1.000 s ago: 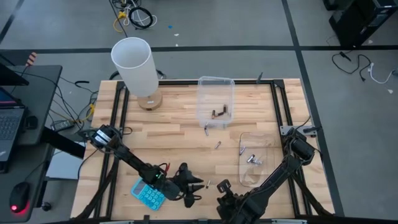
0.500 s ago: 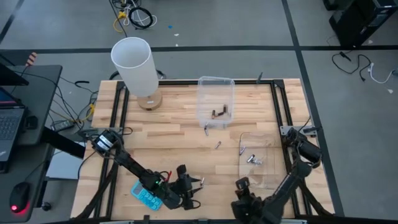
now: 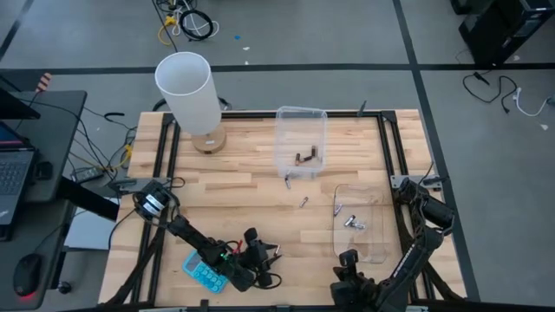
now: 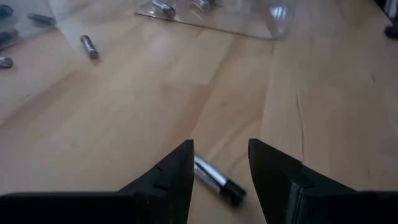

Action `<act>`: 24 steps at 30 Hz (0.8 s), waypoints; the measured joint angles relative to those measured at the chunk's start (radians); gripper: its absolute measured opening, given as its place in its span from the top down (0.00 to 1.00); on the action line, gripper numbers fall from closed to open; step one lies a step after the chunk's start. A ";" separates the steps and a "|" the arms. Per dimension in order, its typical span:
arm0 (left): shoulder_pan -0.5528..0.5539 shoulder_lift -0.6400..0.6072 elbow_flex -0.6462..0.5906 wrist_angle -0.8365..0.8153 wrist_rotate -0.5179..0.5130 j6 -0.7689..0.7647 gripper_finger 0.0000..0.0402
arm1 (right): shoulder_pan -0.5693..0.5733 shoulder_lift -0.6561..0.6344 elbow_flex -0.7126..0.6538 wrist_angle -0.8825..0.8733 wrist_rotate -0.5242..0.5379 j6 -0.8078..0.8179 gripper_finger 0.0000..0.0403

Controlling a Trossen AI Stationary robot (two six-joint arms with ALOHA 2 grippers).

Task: Sort batteries
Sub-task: Put the silver battery into the bottom transparent bin

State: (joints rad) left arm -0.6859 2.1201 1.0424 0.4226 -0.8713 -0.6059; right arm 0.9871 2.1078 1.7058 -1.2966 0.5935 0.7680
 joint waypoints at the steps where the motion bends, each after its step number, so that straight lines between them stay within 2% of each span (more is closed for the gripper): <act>1: 0.001 -0.001 0.001 -0.006 -0.001 -0.016 0.61 | 0.000 0.000 0.000 0.001 0.002 0.000 1.00; 16: -0.001 -0.007 0.006 -0.216 0.051 -0.259 0.64 | 0.000 0.000 0.000 0.001 0.030 -0.001 1.00; 20: -0.001 -0.007 0.005 -0.225 0.049 -0.256 0.71 | 0.000 0.000 0.000 0.002 0.039 -0.001 1.00; 24: -0.001 -0.007 0.004 -0.238 0.042 -0.276 0.85 | 0.000 0.000 0.000 0.002 0.046 -0.001 1.00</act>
State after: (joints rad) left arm -0.6868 2.1128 1.0468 0.1850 -0.8296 -0.8823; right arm 0.9867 2.1078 1.7058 -1.2949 0.6399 0.7673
